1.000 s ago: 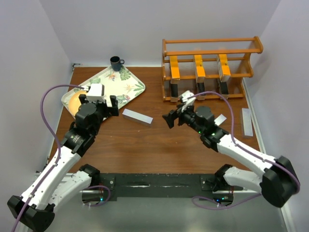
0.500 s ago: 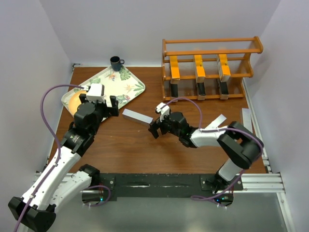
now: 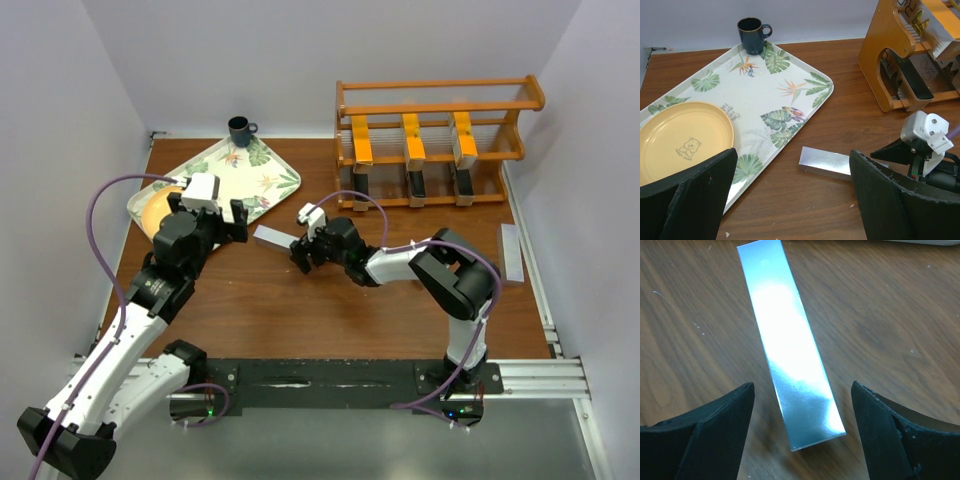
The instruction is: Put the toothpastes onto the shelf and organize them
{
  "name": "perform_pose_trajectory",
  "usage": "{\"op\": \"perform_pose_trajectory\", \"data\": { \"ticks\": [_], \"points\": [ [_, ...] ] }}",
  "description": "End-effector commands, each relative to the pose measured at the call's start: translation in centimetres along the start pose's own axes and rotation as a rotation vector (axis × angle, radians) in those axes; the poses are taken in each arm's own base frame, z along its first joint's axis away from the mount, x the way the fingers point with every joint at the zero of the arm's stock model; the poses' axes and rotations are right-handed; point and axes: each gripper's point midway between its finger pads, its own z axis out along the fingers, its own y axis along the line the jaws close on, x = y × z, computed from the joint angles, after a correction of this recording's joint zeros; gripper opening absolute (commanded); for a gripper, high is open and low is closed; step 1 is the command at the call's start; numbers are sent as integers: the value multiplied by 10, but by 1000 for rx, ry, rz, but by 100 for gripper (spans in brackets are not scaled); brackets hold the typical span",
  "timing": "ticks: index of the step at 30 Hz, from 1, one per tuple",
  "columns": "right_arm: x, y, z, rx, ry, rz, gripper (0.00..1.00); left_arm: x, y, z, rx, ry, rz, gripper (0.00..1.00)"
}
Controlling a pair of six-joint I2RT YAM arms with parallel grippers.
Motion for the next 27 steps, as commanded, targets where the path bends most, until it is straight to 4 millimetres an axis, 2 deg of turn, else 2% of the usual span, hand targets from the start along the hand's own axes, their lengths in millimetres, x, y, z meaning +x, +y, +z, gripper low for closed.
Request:
{"op": "perform_pose_trajectory", "data": {
  "ticks": [1, 9, 22, 25, 27],
  "points": [
    [-18, 11, 2, -66, -36, -28, 77, -9, -3, 1, 22, -39, 4, 100],
    [-2, 18, -6, -89, -15, 21, 67, -9, -4, 0, 28, -43, 0, 100],
    [8, 21, -6, -71, -13, 36, 56, -8, -5, 1, 37, -38, 2, 100],
    [12, 20, -5, -58, -11, 38, 53, -7, -6, 1, 39, -36, 2, 100],
    [11, 20, -5, -55, -14, 37, 47, -8, -6, 1, 39, -38, 2, 100]
  ]
}}
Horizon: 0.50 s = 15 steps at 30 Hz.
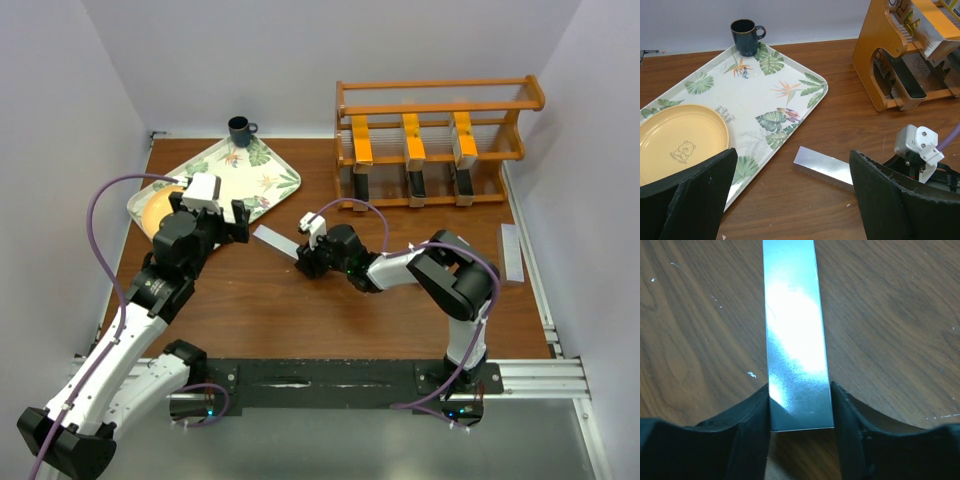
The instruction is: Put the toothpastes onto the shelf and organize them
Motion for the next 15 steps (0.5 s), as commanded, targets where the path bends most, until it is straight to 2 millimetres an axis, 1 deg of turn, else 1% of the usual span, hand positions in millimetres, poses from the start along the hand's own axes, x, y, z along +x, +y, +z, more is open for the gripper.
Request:
{"op": "perform_pose_trajectory", "data": {
  "ticks": [1, 2, 3, 5, 6, 7, 8, 9, 10, 11, 12, 14, 15],
  "points": [
    [-13, 2, -1, 13, -59, 2, 45, -7, -1, 1, 10, -35, 4, 100],
    [-13, 4, -3, 11, -60, 2, 41, -7, -1, 1, 10, -37, 3, 100],
    [-17, 4, -6, 14, -69, 3, 38, -7, 0, 1, 10, -35, 4, 100],
    [-15, 6, -11, 10, -55, 1, 33, -8, 0, 0, 10, -38, 3, 100],
    [-17, 6, -15, 15, -55, 2, 32, -9, 0, 0, 11, -41, 2, 100],
    [-26, 8, -21, 14, -67, 1, 30, -8, 0, 0, 11, -41, 2, 100],
    [-24, 9, -26, 17, -48, 3, 29, -9, 0, -1, 9, -44, 1, 100],
    [-28, 10, -30, 19, -49, 5, 29, -10, 0, -1, 8, -46, -1, 100],
    [-44, 11, -40, 21, -80, 2, 28, -10, 0, -1, 7, -46, -1, 100],
    [-49, 11, -45, 27, -82, 1, 25, -11, 1, -2, 4, -51, -2, 100],
    [-46, 10, -51, 37, -49, 3, 23, -11, 1, -2, 2, -51, -2, 100],
    [-69, 7, -63, 70, -71, -7, 20, -10, 1, -3, 2, -50, -3, 100],
    [-65, 5, -70, 85, -28, -5, 20, -11, 1, -3, 3, -53, -4, 100]
  ]
}}
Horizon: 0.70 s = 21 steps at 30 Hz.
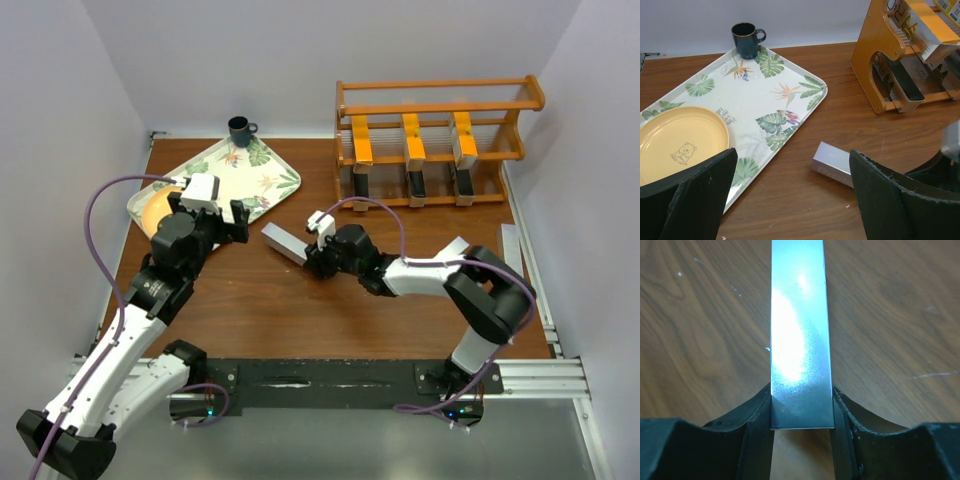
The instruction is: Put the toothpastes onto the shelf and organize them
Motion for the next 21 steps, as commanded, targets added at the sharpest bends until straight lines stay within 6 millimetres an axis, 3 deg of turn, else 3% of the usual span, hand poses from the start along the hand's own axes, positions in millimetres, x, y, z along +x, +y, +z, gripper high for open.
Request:
{"op": "perform_pose_trajectory", "data": {
  "ticks": [1, 6, 7, 8, 9, 10, 12, 13, 14, 15, 21],
  "points": [
    [-61, -5, -30, 70, -61, -14, 20, -8, 1, -1, 1, -40, 0, 100],
    [-96, -16, -67, 166, -52, -12, 20, -9, 3, -1, -6, -43, -2, 100],
    [-115, -18, -75, 185, -79, -11, 20, -9, 3, -1, -8, -44, -3, 100],
    [-114, -22, -83, 215, -44, -15, 20, -9, 4, -2, -15, -44, -4, 100],
    [-126, -31, -93, 266, -56, -21, 20, -9, 5, -2, -22, -43, -4, 100],
    [-153, -34, -104, 294, -96, -25, 20, -9, 6, -2, -26, -45, -6, 100],
    [-165, -46, -122, 372, -79, -40, 20, -9, 8, -2, -35, -45, -6, 100],
    [-190, -49, -133, 394, -121, -36, 20, -9, 8, -2, -37, -43, -5, 100],
    [-193, -53, -139, 416, -110, -34, 20, -9, 8, -2, -39, -43, -7, 100],
    [-215, -59, -151, 455, -150, -25, 20, -9, 9, -2, -40, -45, -6, 100],
    [-255, -97, -184, 571, -205, 47, 19, -7, 7, -1, -35, -37, -7, 100]
  ]
}}
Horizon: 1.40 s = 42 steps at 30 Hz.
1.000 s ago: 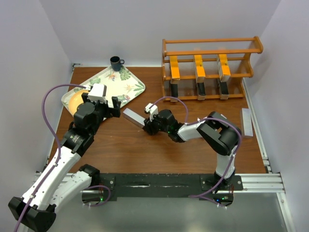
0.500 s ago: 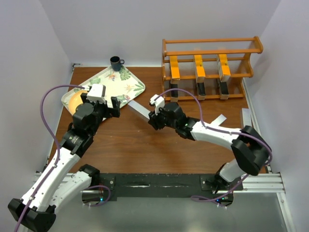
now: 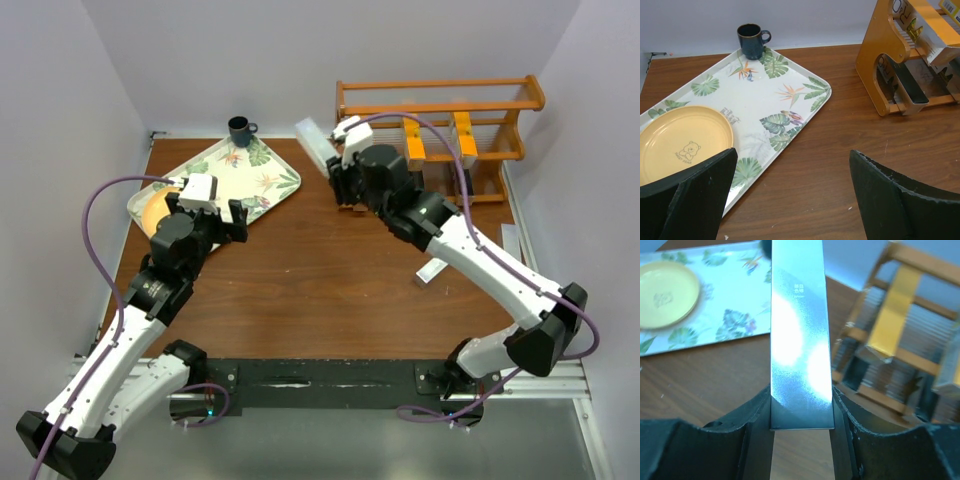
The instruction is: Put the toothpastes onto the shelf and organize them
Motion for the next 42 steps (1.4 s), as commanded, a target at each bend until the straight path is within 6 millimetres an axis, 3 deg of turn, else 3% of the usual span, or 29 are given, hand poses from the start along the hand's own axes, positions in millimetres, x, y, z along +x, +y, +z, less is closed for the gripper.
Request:
{"op": "perform_pose_trajectory", "data": {
  "ticks": [1, 7, 11, 13, 23, 28, 42],
  "points": [
    [-39, -57, -17, 166, -48, 61, 19, -4, 3, 1, -12, -24, -4, 100],
    [-63, -108, -11, 292, -106, 146, 17, -3, 3, 2, -17, -20, -3, 100],
    [-67, -130, 10, 365, -94, 169, 16, -1, 3, 4, -16, -13, -1, 100],
    [-79, -137, 14, 391, -114, 180, 16, -1, 3, 4, -17, -10, 0, 100],
    [-90, -149, 65, 439, -125, 209, 16, 1, 3, 5, -20, -4, 1, 100],
    [-84, -152, 89, 450, -109, 224, 16, 1, 3, 5, -19, -4, 1, 100],
    [-77, -156, 114, 457, -99, 278, 20, 1, 4, 5, -23, -6, 4, 100]
  ]
}}
